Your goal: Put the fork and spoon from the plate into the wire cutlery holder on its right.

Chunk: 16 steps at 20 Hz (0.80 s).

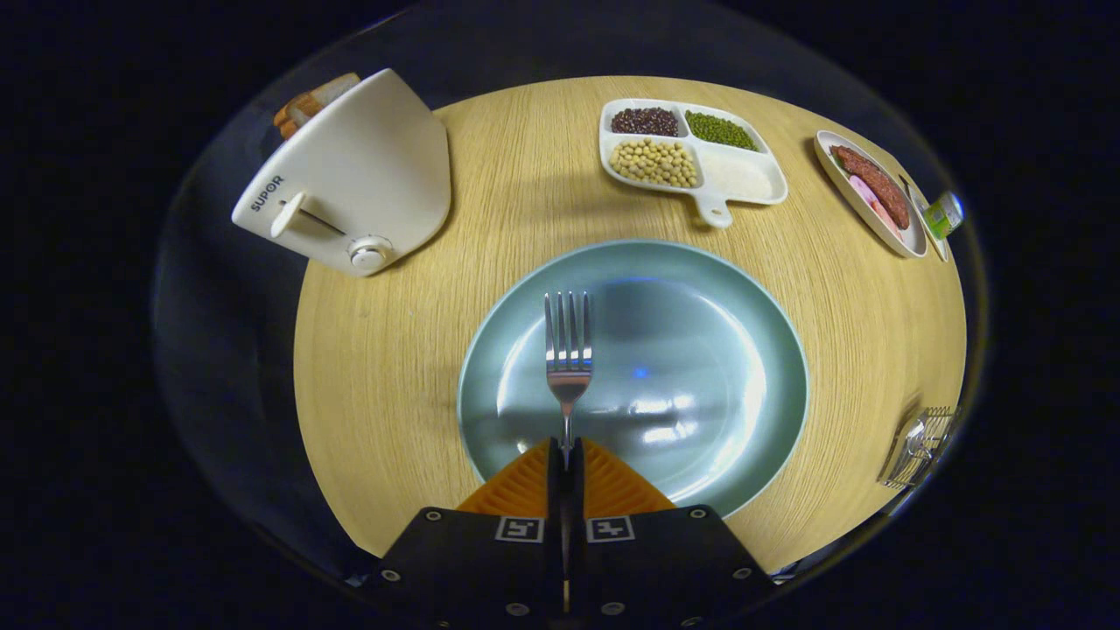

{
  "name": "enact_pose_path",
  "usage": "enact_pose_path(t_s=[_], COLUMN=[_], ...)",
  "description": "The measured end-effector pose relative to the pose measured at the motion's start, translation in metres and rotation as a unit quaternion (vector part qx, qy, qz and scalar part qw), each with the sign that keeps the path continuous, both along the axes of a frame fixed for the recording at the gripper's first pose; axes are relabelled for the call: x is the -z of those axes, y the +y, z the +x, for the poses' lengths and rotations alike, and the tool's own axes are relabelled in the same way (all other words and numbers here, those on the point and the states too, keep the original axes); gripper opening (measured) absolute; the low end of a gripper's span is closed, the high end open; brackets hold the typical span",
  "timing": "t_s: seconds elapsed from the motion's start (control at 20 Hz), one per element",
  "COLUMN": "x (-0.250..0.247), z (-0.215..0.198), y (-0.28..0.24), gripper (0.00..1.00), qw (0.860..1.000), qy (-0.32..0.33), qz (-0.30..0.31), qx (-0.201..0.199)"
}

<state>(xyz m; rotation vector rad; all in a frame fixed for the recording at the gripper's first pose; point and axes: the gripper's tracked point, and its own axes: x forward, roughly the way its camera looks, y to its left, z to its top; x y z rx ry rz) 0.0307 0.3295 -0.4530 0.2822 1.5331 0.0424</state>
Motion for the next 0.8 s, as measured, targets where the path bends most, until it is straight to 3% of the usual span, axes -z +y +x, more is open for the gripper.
enact_pose_path(t_s=[0.3,0.8], x=[-0.053,-0.135], z=[0.01,-0.026], y=[-0.04,-0.188], gripper=[0.03,0.03], qw=[0.997,0.989], qy=[-0.074,-0.139], qz=[0.004,-0.026], qx=[0.013,0.049])
